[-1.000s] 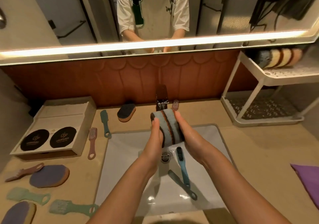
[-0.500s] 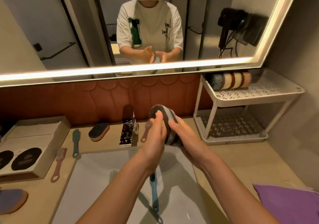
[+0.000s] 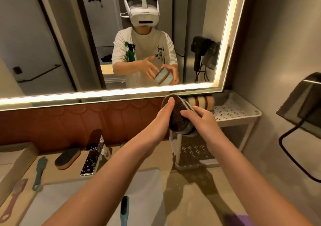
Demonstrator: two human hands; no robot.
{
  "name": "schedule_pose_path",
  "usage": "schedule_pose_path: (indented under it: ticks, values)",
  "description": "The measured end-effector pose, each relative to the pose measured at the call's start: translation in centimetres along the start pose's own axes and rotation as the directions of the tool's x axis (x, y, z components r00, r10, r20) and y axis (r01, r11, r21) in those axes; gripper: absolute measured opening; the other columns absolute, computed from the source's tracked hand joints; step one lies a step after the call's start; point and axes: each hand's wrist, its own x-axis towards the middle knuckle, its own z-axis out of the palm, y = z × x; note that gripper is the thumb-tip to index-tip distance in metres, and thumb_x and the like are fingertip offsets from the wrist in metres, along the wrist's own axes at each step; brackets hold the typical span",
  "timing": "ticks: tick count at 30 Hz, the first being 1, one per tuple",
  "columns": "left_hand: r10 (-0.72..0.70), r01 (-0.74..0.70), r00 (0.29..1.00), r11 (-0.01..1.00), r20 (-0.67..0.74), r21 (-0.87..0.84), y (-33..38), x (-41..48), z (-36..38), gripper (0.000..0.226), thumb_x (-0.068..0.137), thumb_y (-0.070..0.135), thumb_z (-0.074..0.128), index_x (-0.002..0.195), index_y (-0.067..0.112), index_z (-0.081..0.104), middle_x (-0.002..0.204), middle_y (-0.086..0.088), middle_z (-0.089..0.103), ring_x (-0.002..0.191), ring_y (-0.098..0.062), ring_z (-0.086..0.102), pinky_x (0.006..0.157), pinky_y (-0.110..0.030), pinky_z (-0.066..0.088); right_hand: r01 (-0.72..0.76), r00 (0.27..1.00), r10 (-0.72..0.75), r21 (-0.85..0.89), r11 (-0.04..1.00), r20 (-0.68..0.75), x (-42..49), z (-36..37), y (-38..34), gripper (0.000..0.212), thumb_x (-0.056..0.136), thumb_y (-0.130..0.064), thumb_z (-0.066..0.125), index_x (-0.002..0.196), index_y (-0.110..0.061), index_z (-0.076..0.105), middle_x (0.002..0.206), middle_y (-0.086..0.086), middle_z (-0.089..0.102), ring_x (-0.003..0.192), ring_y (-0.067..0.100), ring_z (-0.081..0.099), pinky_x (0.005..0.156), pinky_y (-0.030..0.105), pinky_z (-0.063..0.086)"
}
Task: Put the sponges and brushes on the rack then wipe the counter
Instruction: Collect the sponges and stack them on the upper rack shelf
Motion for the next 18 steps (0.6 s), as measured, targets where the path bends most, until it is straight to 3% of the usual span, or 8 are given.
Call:
schedule_pose_path:
  ticks: [3, 5, 7, 10, 12, 14, 16, 18]
  values:
    - [0.008, -0.014, 0.999, 0.994, 0.051, 0.112, 1.5, 1.7, 1.4, 0.051, 0.1, 0.042, 0.014, 0.139, 0.02, 0.038, 0.101, 0.016, 0.044, 0.066, 0.015, 0.046, 0.052, 0.01, 0.032, -0.006, 1.0, 0.005, -0.092, 0.996, -0.019, 0.8, -2.1, -0.1, 0.062, 0.077, -0.042, 0.07, 0.131, -0.016, 0.052, 0.117, 0.003, 0.062, 0.105, 0.018, 0.059, 0.074, 0.02, 0.05]
    - [-0.02, 0.013, 0.997, 0.995, 0.077, 0.095, 2.3, 2.6, 2.1, 0.056, 0.099, 0.043, 0.012, 0.139, 0.015, 0.039, 0.11, 0.015, 0.053, 0.086, 0.012, 0.056, 0.069, 0.008, 0.03, -0.008, 0.999, 0.001, -0.125, 0.992, -0.053, 1.3, -3.6, 0.0, 0.051, 0.079, -0.036, 0.07, 0.123, -0.016, 0.056, 0.107, 0.001, 0.064, 0.101, 0.017, 0.061, 0.068, 0.019, 0.049]
    - [-0.025, 0.019, 0.998, 0.994, 0.056, 0.111, 2.3, 4.1, 2.5, 0.056, 0.1, 0.043, 0.015, 0.137, 0.014, 0.045, 0.127, 0.005, 0.054, 0.114, -0.005, 0.051, 0.085, -0.006, 0.03, -0.015, 0.994, 0.002, -0.126, 0.992, -0.106, 1.9, -5.3, 0.2, 0.04, 0.08, -0.028, 0.069, 0.117, -0.017, 0.059, 0.099, -0.002, 0.064, 0.095, 0.016, 0.061, 0.068, 0.021, 0.049]
    - [0.075, -0.049, 0.994, 0.954, -0.075, 0.297, 0.5, 7.2, 3.4, 0.04, 0.099, 0.032, 0.032, 0.111, 0.011, 0.064, 0.113, -0.004, 0.063, 0.104, -0.019, 0.057, 0.082, -0.026, 0.043, -0.019, 0.985, -0.016, -0.2, 0.98, -0.172, 3.4, -8.1, 0.3, 0.036, 0.08, -0.026, 0.068, 0.113, -0.018, 0.058, 0.099, -0.001, 0.062, 0.094, 0.017, 0.059, 0.078, 0.032, 0.051]
    - [0.16, -0.085, 0.98, 0.871, -0.116, 0.484, -1.1, 9.0, 4.2, 0.031, 0.096, 0.024, 0.039, 0.102, 0.007, 0.065, 0.106, -0.01, 0.065, 0.099, -0.023, 0.058, 0.083, -0.036, 0.044, -0.026, 0.978, -0.029, -0.258, 0.966, -0.205, 4.6, -9.6, 0.3, 0.042, 0.079, -0.027, 0.069, 0.116, -0.014, 0.055, 0.106, 0.002, 0.061, 0.099, 0.02, 0.059, 0.086, 0.04, 0.052]
    - [0.234, -0.116, 0.968, 0.734, -0.089, 0.669, -2.8, 10.3, 4.7, 0.028, 0.095, 0.023, 0.04, 0.107, 0.009, 0.061, 0.113, -0.008, 0.061, 0.105, -0.021, 0.054, 0.089, -0.035, 0.041, -0.03, 0.967, -0.059, -0.343, 0.939, -0.248, 5.6, -10.7, 0.4, 0.054, 0.076, -0.029, 0.07, 0.125, -0.011, 0.052, 0.115, 0.005, 0.06, 0.105, 0.023, 0.057, 0.091, 0.045, 0.051]
    - [0.324, -0.153, 0.945, 0.546, -0.039, 0.824, -4.1, 11.5, 4.7, 0.029, 0.095, 0.029, 0.041, 0.114, 0.014, 0.057, 0.124, -0.002, 0.055, 0.116, -0.018, 0.048, 0.096, -0.033, 0.036, -0.039, 0.947, -0.1, -0.415, 0.909, -0.307, 6.4, -11.5, 0.7, 0.068, 0.074, -0.033, 0.072, 0.133, -0.011, 0.046, 0.125, 0.009, 0.055, 0.115, 0.026, 0.053, 0.098, 0.046, 0.047]
    - [0.375, -0.192, 0.927, 0.438, 0.015, 0.878, -5.2, 12.4, 4.5, 0.034, 0.095, 0.035, 0.041, 0.122, 0.017, 0.052, 0.133, 0.001, 0.049, 0.125, -0.015, 0.041, 0.103, -0.031, 0.03, -0.073, 0.925, -0.105, -0.441, 0.895, -0.365, 6.8, -12.1, 1.1, 0.077, 0.076, -0.032, 0.072, 0.141, -0.009, 0.037, 0.134, 0.012, 0.045, 0.124, 0.028, 0.045, 0.105, 0.042, 0.04]
